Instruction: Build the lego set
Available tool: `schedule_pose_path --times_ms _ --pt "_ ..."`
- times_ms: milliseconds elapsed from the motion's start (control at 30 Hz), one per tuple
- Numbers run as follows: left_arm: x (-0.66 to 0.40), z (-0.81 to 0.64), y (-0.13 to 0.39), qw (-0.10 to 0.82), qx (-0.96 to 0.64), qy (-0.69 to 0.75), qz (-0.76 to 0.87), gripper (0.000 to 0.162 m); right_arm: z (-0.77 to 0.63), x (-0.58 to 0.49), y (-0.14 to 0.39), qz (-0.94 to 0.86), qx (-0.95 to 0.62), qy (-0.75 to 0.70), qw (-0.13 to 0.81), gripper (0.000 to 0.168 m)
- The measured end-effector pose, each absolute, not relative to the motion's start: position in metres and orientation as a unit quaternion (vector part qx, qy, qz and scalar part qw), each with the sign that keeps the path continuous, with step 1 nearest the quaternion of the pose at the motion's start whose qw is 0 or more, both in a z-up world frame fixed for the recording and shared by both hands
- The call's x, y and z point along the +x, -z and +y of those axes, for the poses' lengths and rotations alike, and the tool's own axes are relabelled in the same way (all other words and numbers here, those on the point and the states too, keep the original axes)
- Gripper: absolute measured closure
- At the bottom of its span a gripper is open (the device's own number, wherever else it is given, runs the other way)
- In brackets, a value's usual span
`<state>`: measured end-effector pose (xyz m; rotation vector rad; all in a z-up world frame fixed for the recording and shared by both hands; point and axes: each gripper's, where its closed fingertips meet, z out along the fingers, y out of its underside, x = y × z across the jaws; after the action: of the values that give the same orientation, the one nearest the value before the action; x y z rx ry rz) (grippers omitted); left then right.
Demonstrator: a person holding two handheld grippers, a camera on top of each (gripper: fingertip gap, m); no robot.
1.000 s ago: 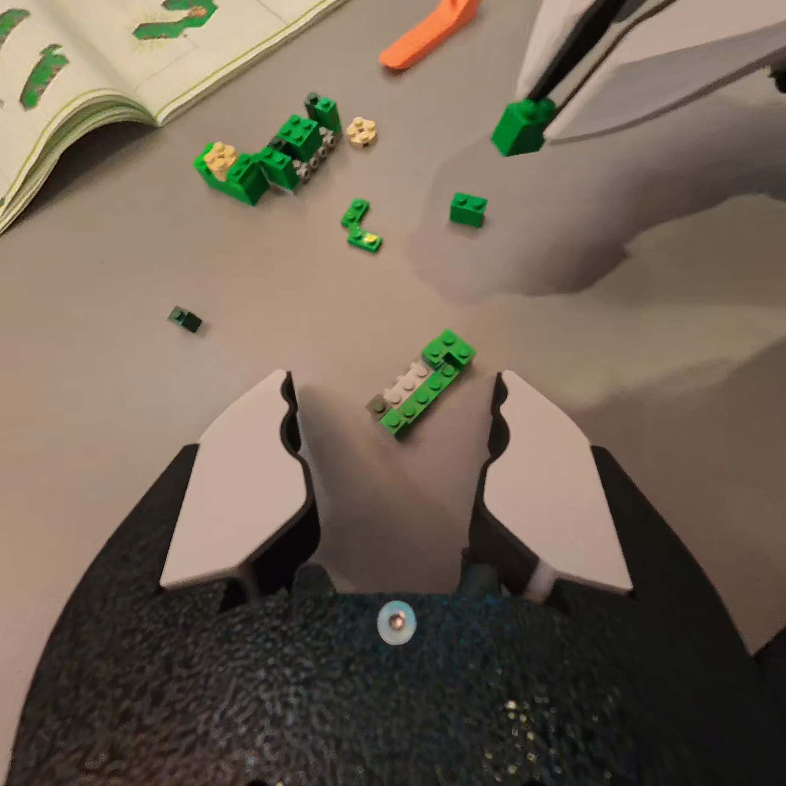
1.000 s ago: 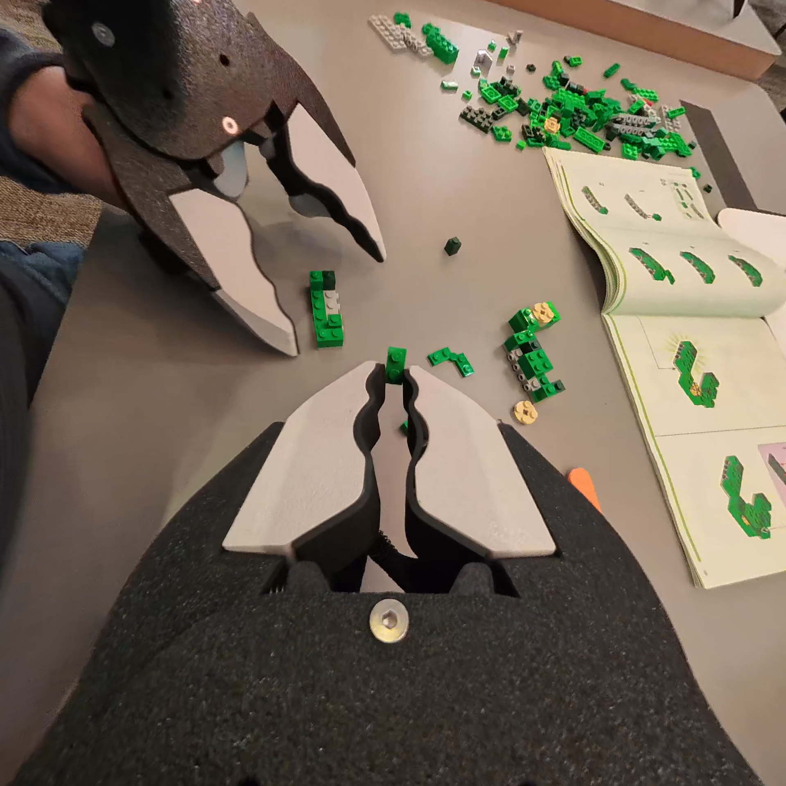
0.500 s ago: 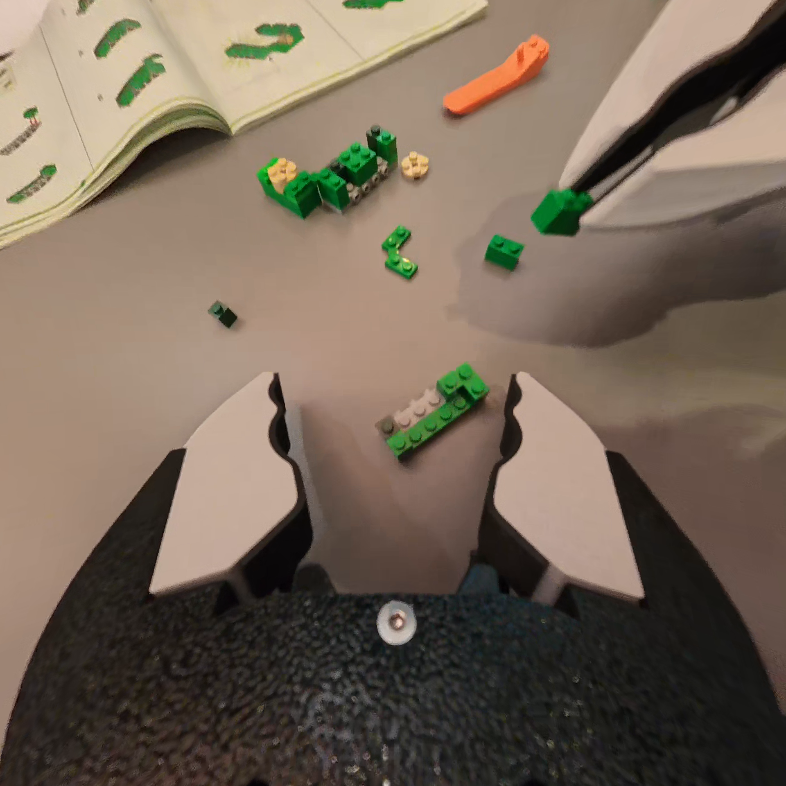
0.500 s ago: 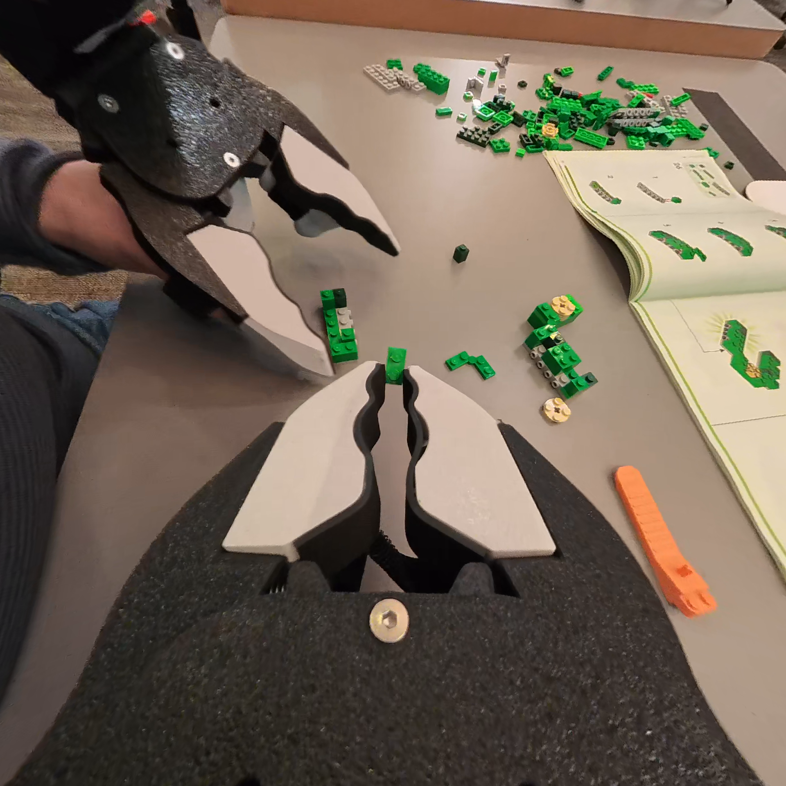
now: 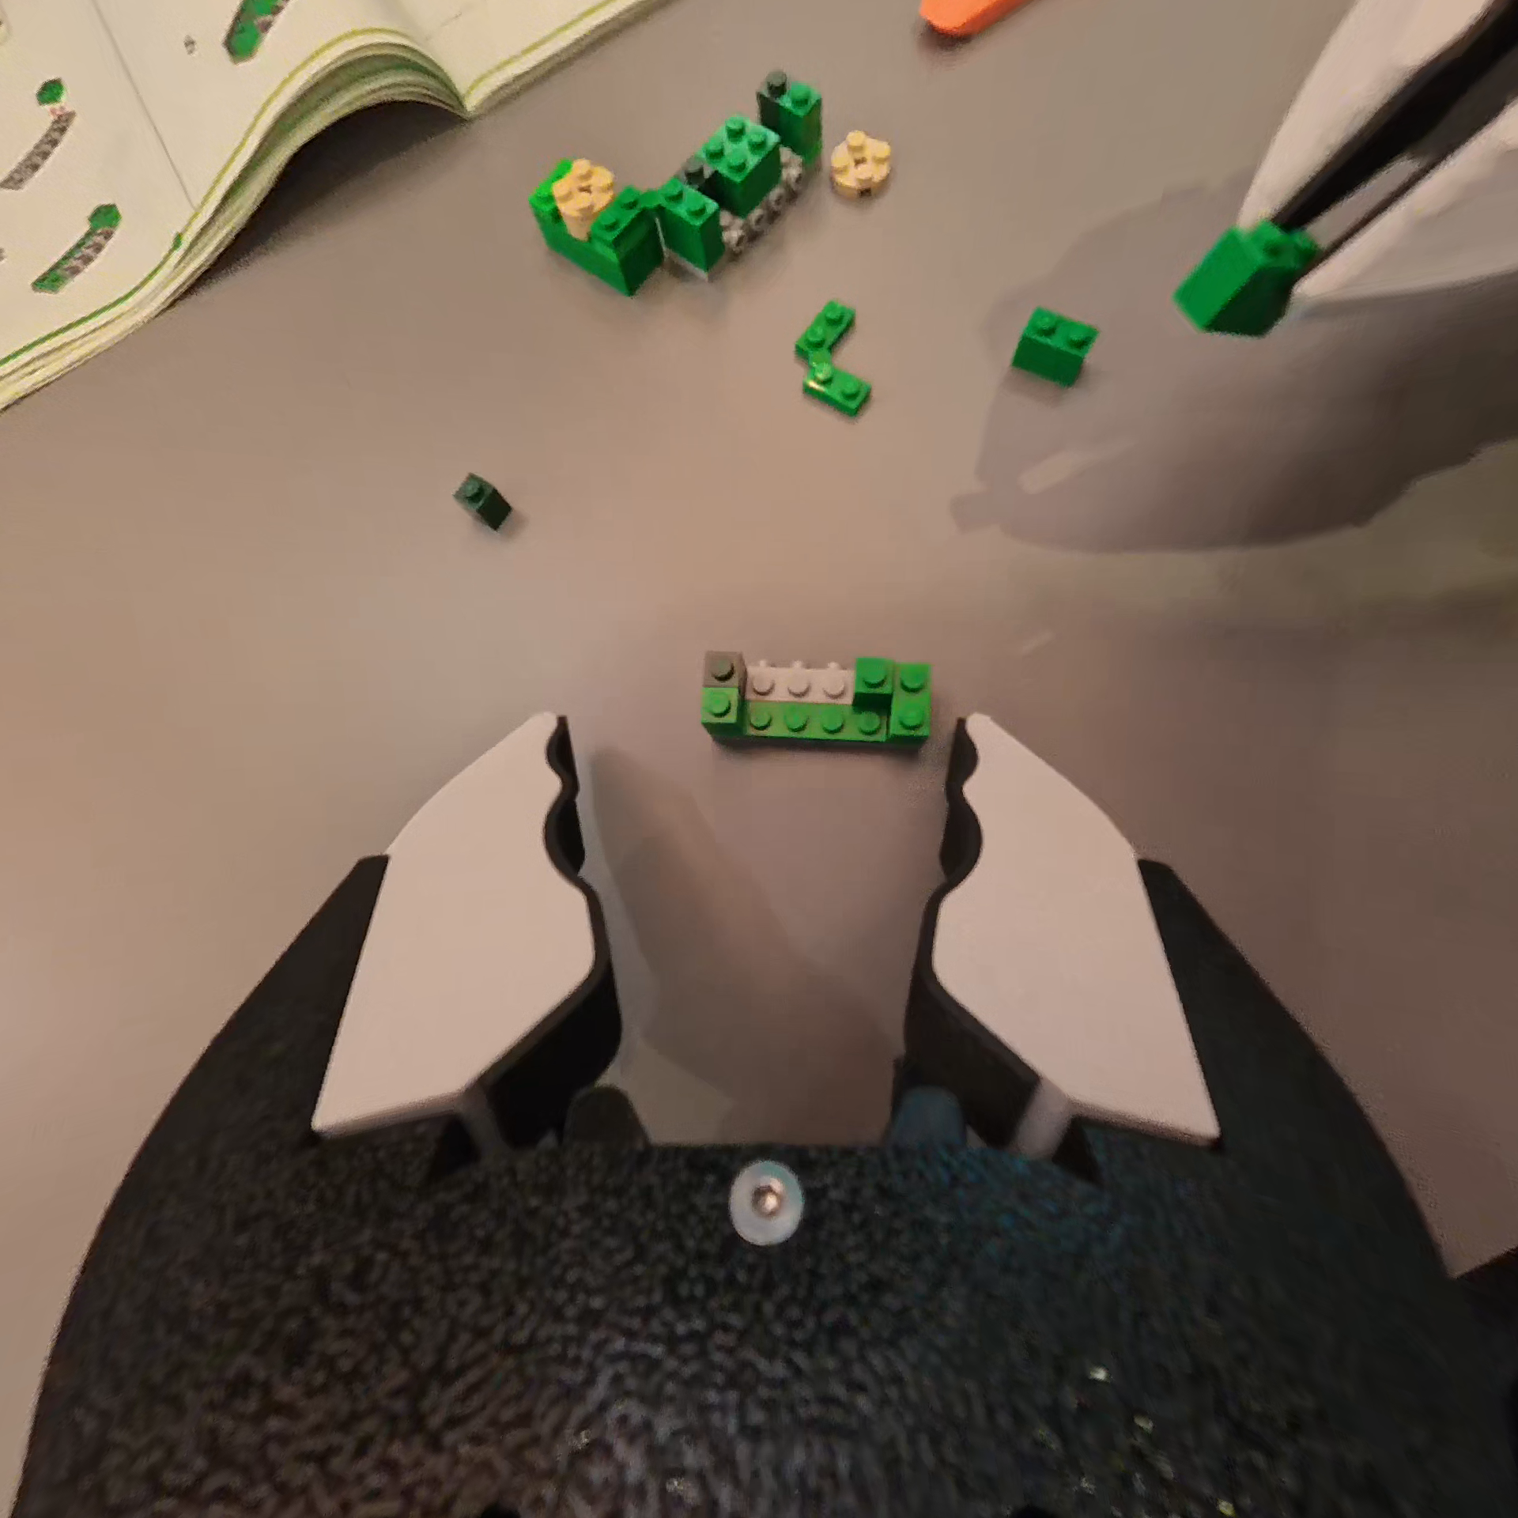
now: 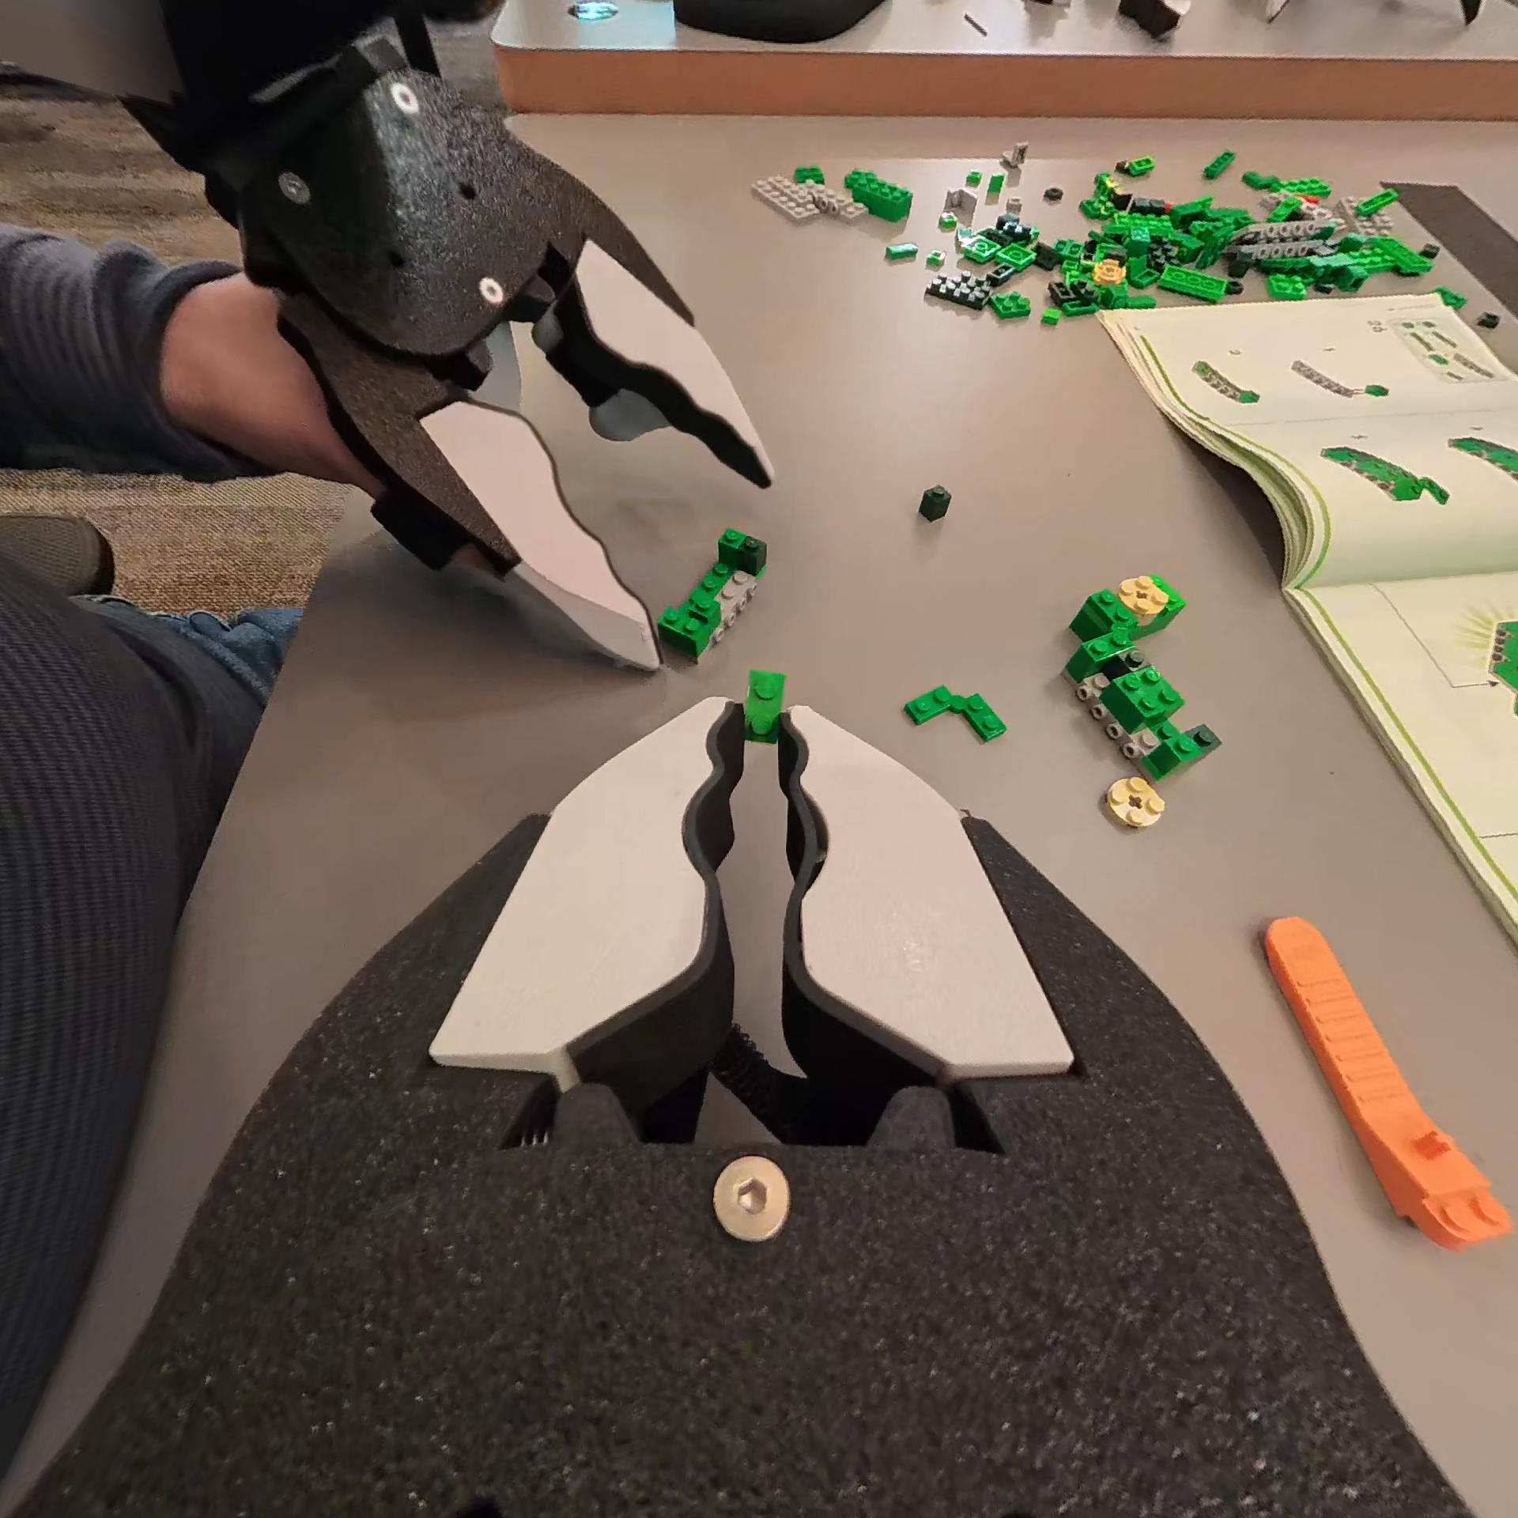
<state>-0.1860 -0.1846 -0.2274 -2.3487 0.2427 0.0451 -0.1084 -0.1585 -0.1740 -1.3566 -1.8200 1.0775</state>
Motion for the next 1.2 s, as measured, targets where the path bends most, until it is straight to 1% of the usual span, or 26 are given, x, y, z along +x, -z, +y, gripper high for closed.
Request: schedule_pose_path --times_ms 200,233,267,300,433,500,700,800,867,1067,1200 --pt "-0.173 -0.183 0.23 0.387 -0.91 0.052 0.141 0.09 -0.16 -0.109 0.175 -0.688 -0.512 -0.412 0.308 0.161" --pt "-0.171 -0.183 0.23 0.393 -0.906 0.067 0.143 0.095 -0.16 -0.109 0.174 -0.687 -0.512 -0.413 0.309 0.161" --pt "-0.172 -0.18 0.23 0.405 -0.901 0.069 0.143 0.106 -0.161 -0.109 0.172 -0.685 -0.513 -0.416 0.309 0.161" --pt "-0.172 -0.18 0.229 0.408 -0.898 0.07 0.148 0.11 -0.16 -0.109 0.171 -0.682 -0.514 -0.418 0.31 0.161" --pt "-0.17 -0.177 0.229 0.41 -0.896 0.067 0.16 0.111 -0.158 -0.111 0.167 -0.666 -0.523 -0.43 0.311 0.161" --pt "-0.169 -0.172 0.225 0.421 -0.889 0.037 0.177 0.111 -0.154 -0.113 0.164 -0.656 -0.533 -0.428 0.319 0.161" --pt "-0.143 -0.125 0.187 0.514 -0.827 -0.061 0.219 0.111 -0.123 -0.119 0.145 -0.585 -0.593 -0.423 0.359 0.161" --pt "-0.127 -0.097 0.175 0.543 -0.799 -0.098 0.24 0.111 -0.098 -0.112 0.136 -0.55 -0.622 -0.385 0.404 0.161" --pt "-0.116 -0.081 0.175 0.549 -0.789 -0.104 0.255 0.111 -0.086 -0.106 0.137 -0.552 -0.631 -0.343 0.424 0.161" --pt "-0.1 -0.056 0.178 0.555 -0.774 -0.113 0.282 0.111 -0.068 -0.09 0.153 -0.56 -0.661 -0.253 0.43 0.161" --pt "-0.095 -0.053 0.181 0.551 -0.771 -0.117 0.296 0.111 -0.07 -0.09 0.161 -0.558 -0.674 -0.267 0.404 0.161"
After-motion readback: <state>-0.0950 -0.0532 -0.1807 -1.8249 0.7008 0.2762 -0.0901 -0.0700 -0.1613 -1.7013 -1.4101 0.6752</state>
